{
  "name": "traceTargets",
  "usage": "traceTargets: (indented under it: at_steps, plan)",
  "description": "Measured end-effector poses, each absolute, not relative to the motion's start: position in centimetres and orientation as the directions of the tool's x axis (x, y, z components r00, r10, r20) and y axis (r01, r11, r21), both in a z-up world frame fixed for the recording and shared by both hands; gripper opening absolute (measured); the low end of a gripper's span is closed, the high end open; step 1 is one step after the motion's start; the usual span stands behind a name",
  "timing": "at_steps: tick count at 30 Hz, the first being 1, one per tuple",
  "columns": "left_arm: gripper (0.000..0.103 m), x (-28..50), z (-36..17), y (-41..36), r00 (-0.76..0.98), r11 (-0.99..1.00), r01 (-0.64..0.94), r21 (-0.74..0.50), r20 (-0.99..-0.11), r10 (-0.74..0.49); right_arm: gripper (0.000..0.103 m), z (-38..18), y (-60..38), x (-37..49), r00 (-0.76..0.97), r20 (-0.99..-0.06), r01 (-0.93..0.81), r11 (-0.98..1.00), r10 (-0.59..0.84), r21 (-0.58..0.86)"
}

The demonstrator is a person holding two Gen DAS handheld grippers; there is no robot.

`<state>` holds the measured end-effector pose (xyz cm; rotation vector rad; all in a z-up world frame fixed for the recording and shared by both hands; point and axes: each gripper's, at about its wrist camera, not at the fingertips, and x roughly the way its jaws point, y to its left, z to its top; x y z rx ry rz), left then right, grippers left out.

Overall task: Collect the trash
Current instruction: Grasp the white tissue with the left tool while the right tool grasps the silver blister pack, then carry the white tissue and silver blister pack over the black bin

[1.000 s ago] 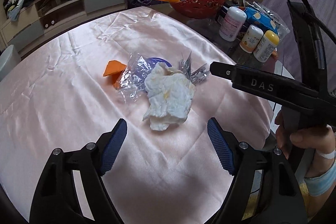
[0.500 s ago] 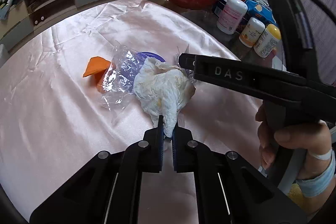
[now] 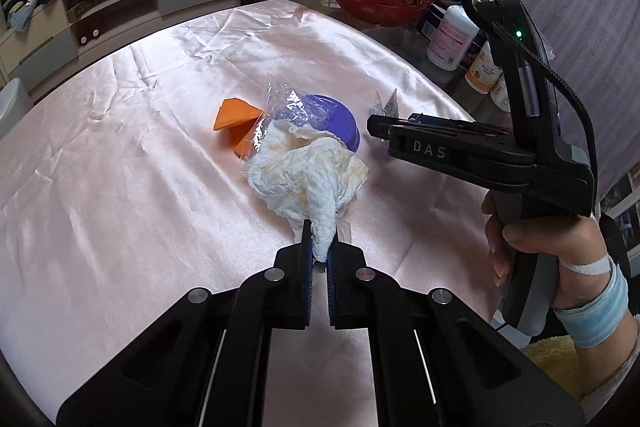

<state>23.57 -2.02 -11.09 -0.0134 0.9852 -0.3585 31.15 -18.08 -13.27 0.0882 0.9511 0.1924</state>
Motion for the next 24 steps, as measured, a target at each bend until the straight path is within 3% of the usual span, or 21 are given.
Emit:
traceTargets:
  at_steps: [13,24]
  plan:
    - [0.004,17.8,-6.5,-2.6,0.552,0.938,0.321,-0.134,-0.778,-0.3,0.052,-6.5,-19.7,24.0,0.632,-0.739,-0.161,0.972,0.234,0.17]
    - [0.004,11.5,-3.7,-2.7,0.579,0.933,0.337,-0.124,-0.754,-0.31,0.052,-4.5,-20.3,15.1,0.639,-0.723,-0.193,0.964,0.264,0.181]
